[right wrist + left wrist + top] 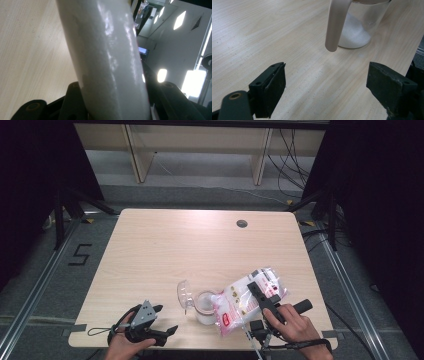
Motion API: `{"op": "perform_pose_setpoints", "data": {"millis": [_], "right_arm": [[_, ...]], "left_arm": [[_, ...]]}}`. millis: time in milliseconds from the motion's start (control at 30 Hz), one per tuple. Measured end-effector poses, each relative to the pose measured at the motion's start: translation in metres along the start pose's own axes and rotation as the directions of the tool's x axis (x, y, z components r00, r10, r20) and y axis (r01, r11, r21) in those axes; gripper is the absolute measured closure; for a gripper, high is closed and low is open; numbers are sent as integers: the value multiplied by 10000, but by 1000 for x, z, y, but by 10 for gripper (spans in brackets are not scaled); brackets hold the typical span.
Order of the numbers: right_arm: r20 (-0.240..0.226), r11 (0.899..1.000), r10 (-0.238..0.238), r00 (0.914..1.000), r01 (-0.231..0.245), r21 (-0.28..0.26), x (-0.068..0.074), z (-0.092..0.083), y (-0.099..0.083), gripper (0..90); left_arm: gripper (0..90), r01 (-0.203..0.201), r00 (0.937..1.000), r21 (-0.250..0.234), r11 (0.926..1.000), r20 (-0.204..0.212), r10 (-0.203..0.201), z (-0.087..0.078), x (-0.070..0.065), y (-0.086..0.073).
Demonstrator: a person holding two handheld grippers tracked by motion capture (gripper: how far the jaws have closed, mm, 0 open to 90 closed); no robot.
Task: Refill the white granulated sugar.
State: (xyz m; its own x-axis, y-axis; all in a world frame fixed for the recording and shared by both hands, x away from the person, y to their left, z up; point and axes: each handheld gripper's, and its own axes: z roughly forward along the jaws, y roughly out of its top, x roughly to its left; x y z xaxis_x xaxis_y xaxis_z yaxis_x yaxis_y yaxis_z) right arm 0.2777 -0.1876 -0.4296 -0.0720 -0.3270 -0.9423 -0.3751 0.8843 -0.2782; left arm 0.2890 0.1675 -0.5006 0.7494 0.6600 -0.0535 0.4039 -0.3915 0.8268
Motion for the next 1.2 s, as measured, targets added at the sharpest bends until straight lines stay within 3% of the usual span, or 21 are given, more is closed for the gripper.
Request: {"op": "perform_pose_setpoints", "data": {"millis": [67, 100, 200, 333, 400, 467, 500, 1000, 1200], "right_arm": [[-128, 9996, 232, 9996, -230, 161, 1, -1, 0, 608], [-42, 10000, -38, 10000, 38, 12, -1, 0, 0, 608], [7, 10000, -7, 10000, 7, -5, 0, 0, 0, 609], [-116, 10000, -3, 9999, 3, 32, 0, 0, 0, 610], [-157, 9998, 177, 9997, -175, 121, 1, -1, 0, 611], [-94, 9992, 396, 9992, -395, 88, 3, 0, -1, 613], [-136, 9986, 511, 9986, -510, 99, 4, 0, -1, 613], [-147, 9998, 213, 9997, -213, -3, 2, 1, -1, 628], [-152, 9991, 417, 9990, -417, 38, 3, 0, -1, 634]], "left_arm": [[155, -5, 10000, 1, 10000, -11, 5, 0, 0, 0], [155, -6, 10000, 5, 10000, -12, 6, 0, 0, 0], [155, -274, 9996, 237, 9993, -71, 276, -2, 2, 0], [155, -56, 10000, 48, 10000, -21, 56, 0, 1, 0], [155, -8, 10000, 7, 10000, -9, 8, 0, 0, 0], [155, -278, 9996, 233, 9993, -74, 279, -2, 2, 0], [155, 9, 10000, -22, 10000, -8, -9, 0, 0, 0], [155, -76, 10000, 58, 10000, -16, 76, -1, 1, 0], [155, -117, 9999, 96, 9999, -49, 118, -1, 1, 0]]}}
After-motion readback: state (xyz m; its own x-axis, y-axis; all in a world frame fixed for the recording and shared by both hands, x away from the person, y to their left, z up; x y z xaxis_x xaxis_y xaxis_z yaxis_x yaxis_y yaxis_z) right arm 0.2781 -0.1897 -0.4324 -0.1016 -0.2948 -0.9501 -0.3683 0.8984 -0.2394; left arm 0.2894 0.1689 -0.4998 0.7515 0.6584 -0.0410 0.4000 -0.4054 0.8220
